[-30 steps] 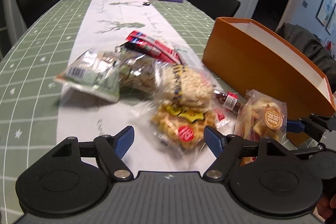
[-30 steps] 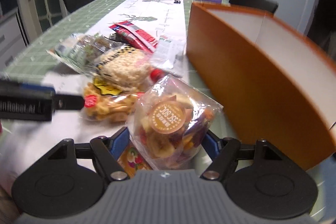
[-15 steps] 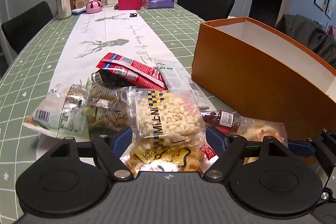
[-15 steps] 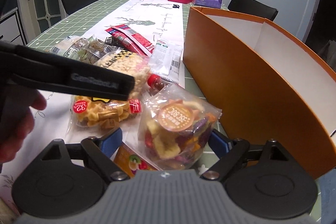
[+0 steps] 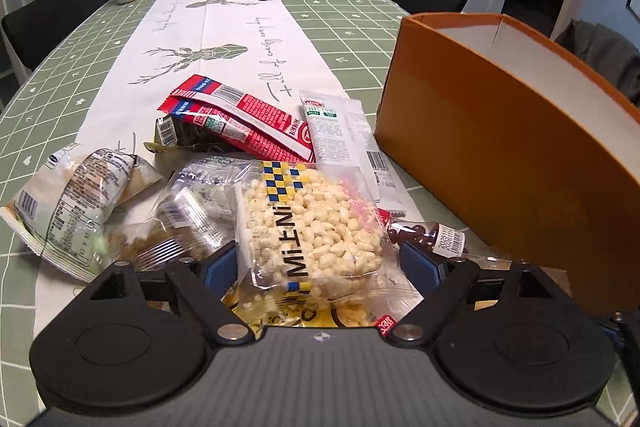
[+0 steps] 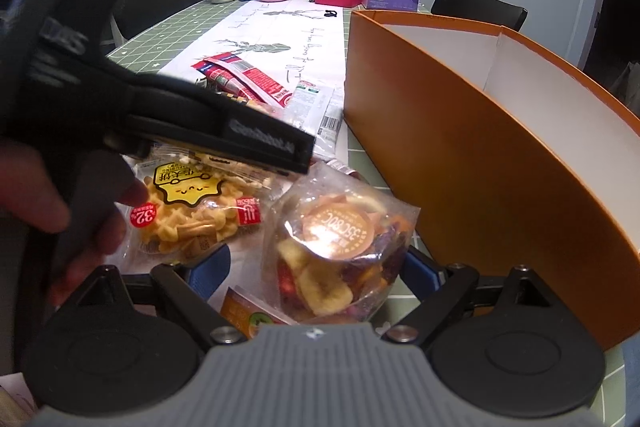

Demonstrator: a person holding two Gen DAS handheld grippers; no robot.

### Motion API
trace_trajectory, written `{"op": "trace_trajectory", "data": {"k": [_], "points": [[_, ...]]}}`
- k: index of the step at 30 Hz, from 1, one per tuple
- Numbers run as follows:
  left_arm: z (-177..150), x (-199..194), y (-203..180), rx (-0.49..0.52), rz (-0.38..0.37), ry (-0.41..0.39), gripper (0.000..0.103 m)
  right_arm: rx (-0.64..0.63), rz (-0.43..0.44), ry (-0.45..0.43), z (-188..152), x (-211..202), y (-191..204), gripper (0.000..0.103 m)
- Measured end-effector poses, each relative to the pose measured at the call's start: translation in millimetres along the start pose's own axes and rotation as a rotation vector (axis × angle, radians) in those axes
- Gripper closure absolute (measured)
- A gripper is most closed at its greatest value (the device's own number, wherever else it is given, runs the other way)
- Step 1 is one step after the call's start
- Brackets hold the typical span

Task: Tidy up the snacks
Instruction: 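Grasp the dried-fruit cup bag with the right gripper while the left gripper grasps the MiLENi bag, then carry both bags into the orange box and lower them onto its floor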

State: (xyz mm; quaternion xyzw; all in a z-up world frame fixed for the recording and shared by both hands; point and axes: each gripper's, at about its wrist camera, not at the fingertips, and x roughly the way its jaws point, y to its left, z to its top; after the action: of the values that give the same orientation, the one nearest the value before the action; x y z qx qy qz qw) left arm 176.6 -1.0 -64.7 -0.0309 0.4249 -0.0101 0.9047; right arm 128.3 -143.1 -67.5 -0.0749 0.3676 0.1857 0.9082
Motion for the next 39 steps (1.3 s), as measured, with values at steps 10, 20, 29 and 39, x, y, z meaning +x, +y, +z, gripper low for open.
{"op": "trace_trajectory", "data": {"k": [10, 20, 29, 39], "points": [[-4.6, -11.8, 0.4, 0.017, 0.019, -0.003, 0.016, -0.005, 0.003, -0.010, -0.2, -6.5, -3.9, 0.037], [-7.4, -53.3, 7.1, 0.026, 0.003, 0.020, 0.017, -0.043, 0.079, -0.010, 4.1, -27.5, -10.9, 0.045], [-2.7, -91.2, 5.4, 0.144, -0.019, 0.122, 0.017, -0.175, 0.194, 0.056, 24.1, -59.1, -22.1, 0.046], [18.1, -118.4, -6.1, 0.300, -0.075, 0.283, 0.017, -0.288, 0.261, 0.091, 55.1, -97.4, -38.8, 0.046]]}}
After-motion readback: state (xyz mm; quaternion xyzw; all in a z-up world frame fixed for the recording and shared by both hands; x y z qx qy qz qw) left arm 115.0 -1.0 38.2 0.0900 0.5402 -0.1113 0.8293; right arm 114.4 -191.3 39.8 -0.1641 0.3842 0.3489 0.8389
